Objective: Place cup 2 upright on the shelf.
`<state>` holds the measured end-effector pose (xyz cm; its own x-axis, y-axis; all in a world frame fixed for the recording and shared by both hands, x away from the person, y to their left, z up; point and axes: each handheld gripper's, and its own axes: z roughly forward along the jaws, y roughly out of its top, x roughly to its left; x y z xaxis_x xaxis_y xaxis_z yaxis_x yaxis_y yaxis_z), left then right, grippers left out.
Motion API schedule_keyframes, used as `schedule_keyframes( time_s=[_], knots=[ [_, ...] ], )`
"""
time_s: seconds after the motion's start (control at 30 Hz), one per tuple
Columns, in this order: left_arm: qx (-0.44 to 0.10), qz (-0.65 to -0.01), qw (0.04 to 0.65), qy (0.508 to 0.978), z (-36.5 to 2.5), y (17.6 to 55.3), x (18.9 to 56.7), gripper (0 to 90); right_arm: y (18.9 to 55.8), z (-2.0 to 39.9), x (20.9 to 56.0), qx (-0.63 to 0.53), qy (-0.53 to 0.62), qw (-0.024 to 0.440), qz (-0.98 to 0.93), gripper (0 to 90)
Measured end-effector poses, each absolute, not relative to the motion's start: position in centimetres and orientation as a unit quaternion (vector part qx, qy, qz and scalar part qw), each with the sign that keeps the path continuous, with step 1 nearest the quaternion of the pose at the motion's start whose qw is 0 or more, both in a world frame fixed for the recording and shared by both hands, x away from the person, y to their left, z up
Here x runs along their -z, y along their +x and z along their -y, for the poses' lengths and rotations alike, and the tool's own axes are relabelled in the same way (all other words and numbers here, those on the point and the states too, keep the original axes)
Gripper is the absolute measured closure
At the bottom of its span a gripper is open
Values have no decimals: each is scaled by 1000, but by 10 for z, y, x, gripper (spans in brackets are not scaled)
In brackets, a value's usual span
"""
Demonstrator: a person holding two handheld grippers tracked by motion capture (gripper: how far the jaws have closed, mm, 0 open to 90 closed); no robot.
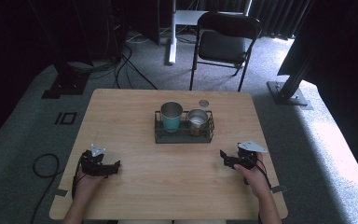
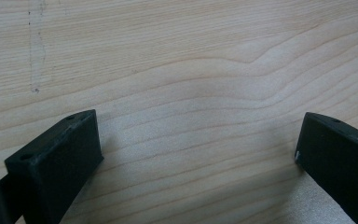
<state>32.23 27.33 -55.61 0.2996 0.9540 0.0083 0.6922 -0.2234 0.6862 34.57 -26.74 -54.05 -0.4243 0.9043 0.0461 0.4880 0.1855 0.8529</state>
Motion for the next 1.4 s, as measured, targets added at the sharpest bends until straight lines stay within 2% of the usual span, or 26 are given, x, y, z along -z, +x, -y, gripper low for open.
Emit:
schedule_keyframes(
  time_s=[0.47, 0.87, 1.4],
  knots=[
    [-222, -549, 296, 750, -273, 322, 556, 8, 328, 282, 553, -400, 495, 241, -733, 107],
    [-222, -549, 296, 750, -273, 322, 556, 8, 315, 291, 554, -383, 501, 252, -734, 107],
    [-222, -549, 295, 750, -273, 322, 556, 8, 294, 297, 556, -353, 509, 246, -746, 107]
  ],
)
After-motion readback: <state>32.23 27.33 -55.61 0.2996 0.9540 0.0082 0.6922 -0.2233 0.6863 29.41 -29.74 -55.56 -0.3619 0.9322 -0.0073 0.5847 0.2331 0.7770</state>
